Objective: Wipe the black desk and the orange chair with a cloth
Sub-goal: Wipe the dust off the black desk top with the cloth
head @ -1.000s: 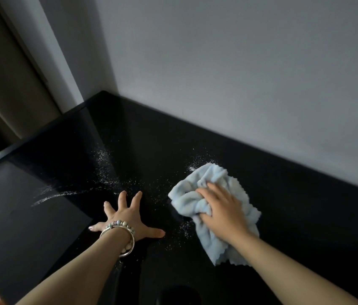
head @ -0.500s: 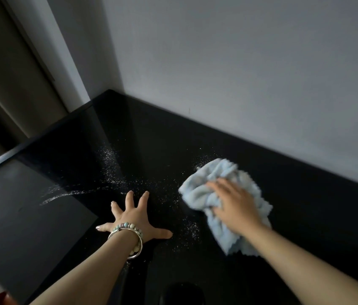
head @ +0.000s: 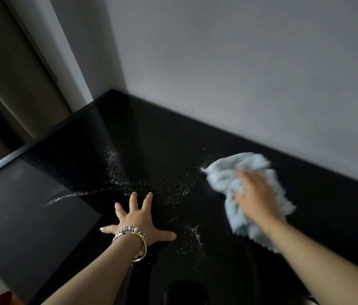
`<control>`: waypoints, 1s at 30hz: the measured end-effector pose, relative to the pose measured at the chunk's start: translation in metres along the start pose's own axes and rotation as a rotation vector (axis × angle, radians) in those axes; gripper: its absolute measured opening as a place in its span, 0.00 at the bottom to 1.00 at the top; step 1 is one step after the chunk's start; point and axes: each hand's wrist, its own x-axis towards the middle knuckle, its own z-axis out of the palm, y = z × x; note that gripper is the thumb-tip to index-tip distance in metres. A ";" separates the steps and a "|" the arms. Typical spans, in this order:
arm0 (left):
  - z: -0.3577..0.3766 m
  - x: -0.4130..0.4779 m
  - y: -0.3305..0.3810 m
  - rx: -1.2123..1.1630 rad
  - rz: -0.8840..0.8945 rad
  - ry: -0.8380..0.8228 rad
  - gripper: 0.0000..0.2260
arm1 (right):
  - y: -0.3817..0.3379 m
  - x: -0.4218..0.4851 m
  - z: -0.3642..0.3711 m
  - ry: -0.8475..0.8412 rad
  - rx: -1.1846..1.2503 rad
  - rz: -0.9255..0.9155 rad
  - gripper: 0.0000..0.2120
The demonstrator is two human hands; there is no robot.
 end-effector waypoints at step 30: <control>0.001 0.005 -0.001 0.003 -0.008 0.003 0.57 | -0.010 0.019 -0.025 -0.143 0.014 -0.197 0.16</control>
